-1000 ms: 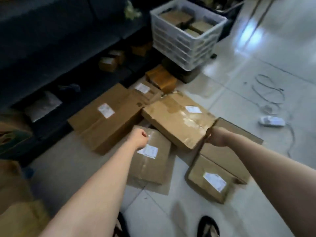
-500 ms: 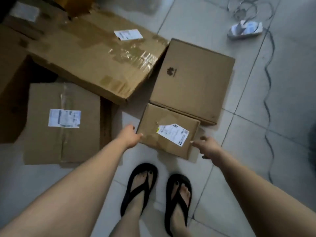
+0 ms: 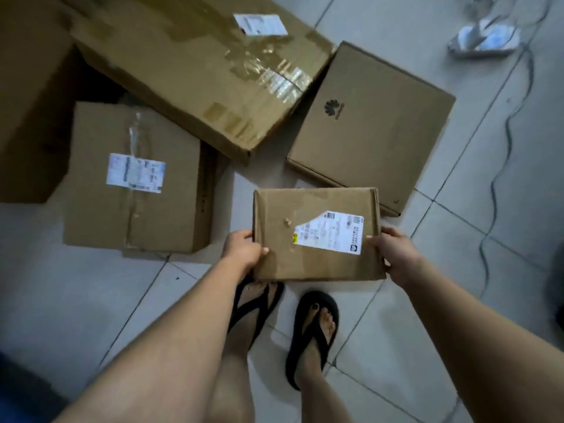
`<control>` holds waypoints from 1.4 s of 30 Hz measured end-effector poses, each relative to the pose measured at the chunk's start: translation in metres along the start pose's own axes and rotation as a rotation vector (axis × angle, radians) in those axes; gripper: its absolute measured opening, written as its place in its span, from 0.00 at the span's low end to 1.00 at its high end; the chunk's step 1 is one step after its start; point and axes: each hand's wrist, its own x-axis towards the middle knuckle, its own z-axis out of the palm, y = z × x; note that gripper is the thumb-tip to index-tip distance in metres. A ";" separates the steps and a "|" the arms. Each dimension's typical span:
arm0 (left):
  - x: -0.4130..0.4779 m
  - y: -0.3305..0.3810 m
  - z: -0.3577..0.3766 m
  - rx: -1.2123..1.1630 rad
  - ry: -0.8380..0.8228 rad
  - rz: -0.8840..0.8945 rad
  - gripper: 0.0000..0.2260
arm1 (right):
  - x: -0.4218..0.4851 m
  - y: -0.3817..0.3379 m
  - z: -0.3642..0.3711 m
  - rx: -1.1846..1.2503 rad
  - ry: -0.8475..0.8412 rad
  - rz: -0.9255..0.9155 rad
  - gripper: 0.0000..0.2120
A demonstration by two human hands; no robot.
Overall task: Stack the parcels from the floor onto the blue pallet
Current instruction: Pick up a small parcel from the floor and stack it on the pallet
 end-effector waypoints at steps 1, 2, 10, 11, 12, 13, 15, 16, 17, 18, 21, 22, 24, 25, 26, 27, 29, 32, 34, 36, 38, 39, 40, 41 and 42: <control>-0.024 0.000 -0.011 -0.060 0.007 -0.025 0.23 | -0.021 -0.015 -0.002 -0.050 0.017 -0.036 0.20; -0.048 0.000 -0.023 -0.127 0.022 -0.037 0.23 | -0.043 -0.031 -0.002 -0.101 0.031 -0.079 0.20; -0.212 -0.019 -0.132 -0.763 0.294 -0.059 0.09 | -0.221 -0.154 0.062 -0.463 -0.153 -0.473 0.20; -0.227 -0.025 -0.147 -0.836 0.333 -0.054 0.09 | -0.244 -0.162 0.078 -0.512 -0.183 -0.526 0.21; -0.241 -0.034 -0.163 -0.912 0.363 -0.047 0.10 | -0.267 -0.168 0.096 -0.547 -0.219 -0.571 0.22; -0.255 -0.045 -0.178 -0.987 0.383 -0.042 0.10 | -0.292 -0.172 0.114 -0.577 -0.263 -0.604 0.22; -0.279 -0.073 -0.208 -1.121 0.429 -0.038 0.09 | -0.337 -0.171 0.153 -0.653 -0.327 -0.669 0.23; -0.289 -0.089 -0.223 -1.177 0.457 -0.038 0.09 | -0.360 -0.168 0.175 -0.705 -0.349 -0.713 0.23; -0.299 -0.107 -0.238 -1.229 0.481 -0.039 0.10 | -0.379 -0.161 0.198 -0.765 -0.376 -0.763 0.23; -0.309 -0.127 -0.252 -1.285 0.508 -0.039 0.10 | -0.399 -0.151 0.222 -0.819 -0.407 -0.810 0.22; -0.333 -0.196 -0.290 -1.453 0.584 -0.058 0.09 | -0.452 -0.105 0.292 -0.971 -0.527 -0.898 0.20; -0.338 -0.222 -0.300 -1.501 0.600 -0.070 0.09 | -0.469 -0.086 0.313 -1.035 -0.572 -0.942 0.20; -0.344 -0.275 -0.317 -1.576 0.624 -0.109 0.08 | -0.494 -0.042 0.356 -1.163 -0.640 -1.018 0.21; -0.346 -0.301 -0.324 -1.608 0.635 -0.136 0.07 | -0.503 -0.019 0.378 -1.227 -0.653 -1.038 0.21; -0.347 -0.328 -0.331 -1.640 0.646 -0.165 0.08 | -0.512 0.007 0.402 -1.304 -0.658 -1.054 0.21; -0.348 -0.354 -0.337 -1.673 0.657 -0.192 0.08 | -0.518 0.033 0.425 -1.383 -0.659 -1.063 0.20; -0.345 -0.406 -0.347 -1.732 0.663 -0.249 0.09 | -0.528 0.088 0.469 -1.515 -0.654 -1.063 0.18; -0.328 -0.476 -0.357 -1.827 0.669 -0.307 0.06 | -0.531 0.166 0.531 -1.624 -0.686 -1.065 0.17; -0.307 -0.515 -0.356 -1.884 0.665 -0.332 0.08 | -0.524 0.213 0.569 -1.693 -0.730 -1.048 0.17; -0.282 -0.545 -0.354 -1.942 0.647 -0.371 0.12 | -0.514 0.256 0.599 -1.827 -0.715 -1.035 0.19; -0.254 -0.568 -0.350 -1.993 0.633 -0.413 0.14 | -0.500 0.290 0.624 -1.903 -0.697 -0.981 0.24; -0.241 -0.576 -0.350 -2.020 0.631 -0.434 0.14 | -0.492 0.304 0.636 -1.911 -0.703 -0.947 0.26; -0.228 -0.582 -0.349 -2.046 0.640 -0.457 0.13 | -0.484 0.314 0.648 -1.920 -0.709 -0.931 0.27; -0.214 -0.588 -0.349 -2.069 0.642 -0.485 0.12 | -0.475 0.324 0.660 -1.945 -0.715 -0.924 0.28; -0.201 -0.593 -0.348 -2.085 0.646 -0.516 0.11 | -0.468 0.330 0.671 -1.974 -0.725 -0.936 0.29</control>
